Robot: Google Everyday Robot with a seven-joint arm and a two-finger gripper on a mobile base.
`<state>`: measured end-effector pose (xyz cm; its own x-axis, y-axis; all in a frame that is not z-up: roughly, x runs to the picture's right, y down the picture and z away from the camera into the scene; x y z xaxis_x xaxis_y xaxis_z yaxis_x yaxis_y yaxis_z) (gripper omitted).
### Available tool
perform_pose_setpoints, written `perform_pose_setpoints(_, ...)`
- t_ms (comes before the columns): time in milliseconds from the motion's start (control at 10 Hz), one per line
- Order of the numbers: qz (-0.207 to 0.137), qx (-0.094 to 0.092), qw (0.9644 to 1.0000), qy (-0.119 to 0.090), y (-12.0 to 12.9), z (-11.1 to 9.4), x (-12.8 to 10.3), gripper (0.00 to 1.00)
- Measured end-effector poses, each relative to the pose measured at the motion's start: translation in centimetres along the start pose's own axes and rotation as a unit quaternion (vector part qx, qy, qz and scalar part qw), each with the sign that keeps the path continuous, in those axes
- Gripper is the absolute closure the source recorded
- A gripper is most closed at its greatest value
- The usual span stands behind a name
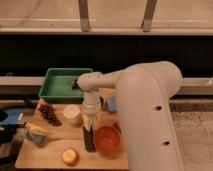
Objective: Wipe red bowl with eraser
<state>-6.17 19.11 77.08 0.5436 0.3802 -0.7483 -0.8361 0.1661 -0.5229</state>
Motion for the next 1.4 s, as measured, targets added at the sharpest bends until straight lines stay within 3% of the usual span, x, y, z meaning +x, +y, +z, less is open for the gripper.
perform_pose_setpoints(600, -0.01, 0.01, 0.9978, -0.065, -0.7, -4.1, -0.1, 1.0)
perform_pose_setpoints(1000, -0.006, 0.028, 0.9927, -0.117, -1.2, -9.0, 0.1, 1.0)
perform_pose_setpoints(1400, 0.02, 0.032, 0.9862, -0.161, -3.4, -12.3, 3.2, 1.0)
